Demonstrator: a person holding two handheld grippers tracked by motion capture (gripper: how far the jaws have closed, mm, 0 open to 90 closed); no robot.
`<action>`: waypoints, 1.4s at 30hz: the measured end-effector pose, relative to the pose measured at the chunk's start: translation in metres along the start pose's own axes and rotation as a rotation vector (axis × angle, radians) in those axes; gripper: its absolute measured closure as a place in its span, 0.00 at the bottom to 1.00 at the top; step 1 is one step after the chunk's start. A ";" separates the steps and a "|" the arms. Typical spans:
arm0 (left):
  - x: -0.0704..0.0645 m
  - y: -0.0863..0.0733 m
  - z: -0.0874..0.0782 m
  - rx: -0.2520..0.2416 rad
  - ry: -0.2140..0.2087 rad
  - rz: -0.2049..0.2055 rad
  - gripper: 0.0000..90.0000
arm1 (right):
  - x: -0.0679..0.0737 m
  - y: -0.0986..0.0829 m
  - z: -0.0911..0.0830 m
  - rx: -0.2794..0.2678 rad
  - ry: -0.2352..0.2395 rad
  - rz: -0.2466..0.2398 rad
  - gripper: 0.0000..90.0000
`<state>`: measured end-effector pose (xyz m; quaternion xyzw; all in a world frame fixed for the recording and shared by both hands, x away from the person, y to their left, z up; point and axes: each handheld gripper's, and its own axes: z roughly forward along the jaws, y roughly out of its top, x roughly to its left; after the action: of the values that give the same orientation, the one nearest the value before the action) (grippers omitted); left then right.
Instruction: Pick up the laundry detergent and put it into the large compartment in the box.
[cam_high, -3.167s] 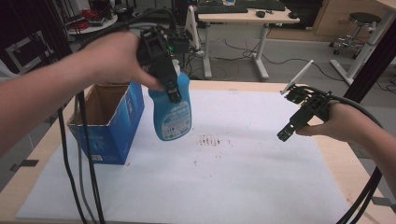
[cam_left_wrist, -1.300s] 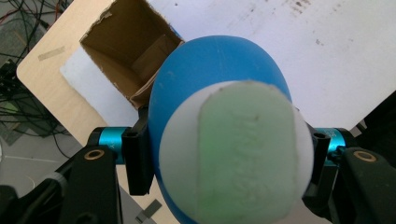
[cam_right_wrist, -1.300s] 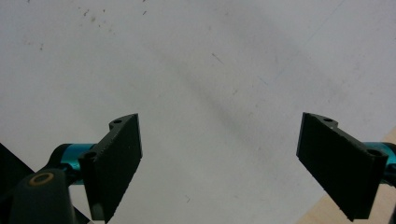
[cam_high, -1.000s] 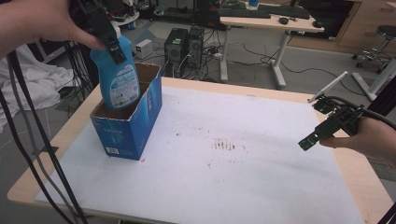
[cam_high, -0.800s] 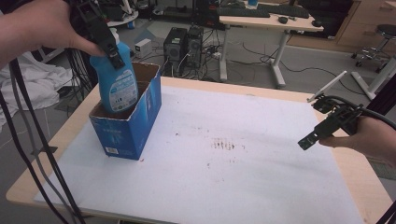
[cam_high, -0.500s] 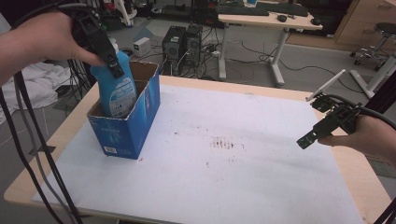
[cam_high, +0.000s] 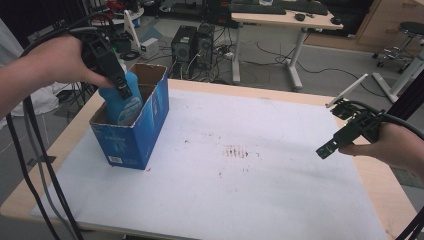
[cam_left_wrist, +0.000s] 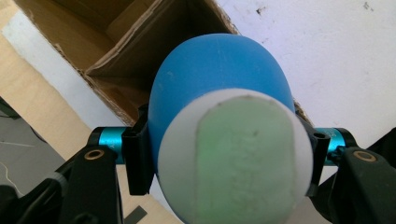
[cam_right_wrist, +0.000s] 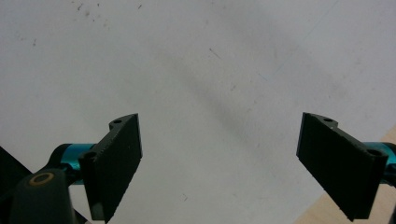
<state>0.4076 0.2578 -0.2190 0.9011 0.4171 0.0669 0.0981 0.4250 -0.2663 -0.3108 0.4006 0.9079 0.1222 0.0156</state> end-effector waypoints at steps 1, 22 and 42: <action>0.000 0.000 0.002 0.002 -0.002 -0.001 0.42 | 0.000 0.000 0.000 0.003 0.001 0.004 0.15; -0.002 -0.014 0.044 0.043 -0.016 0.005 0.42 | 0.000 0.000 0.000 0.000 -0.002 -0.003 0.15; -0.003 -0.016 0.059 0.057 -0.019 0.002 0.42 | 0.000 0.000 0.001 0.006 -0.003 0.000 0.15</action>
<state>0.4062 0.2586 -0.2797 0.9045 0.4170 0.0464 0.0763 0.4248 -0.2664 -0.3114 0.4011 0.9081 0.1190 0.0157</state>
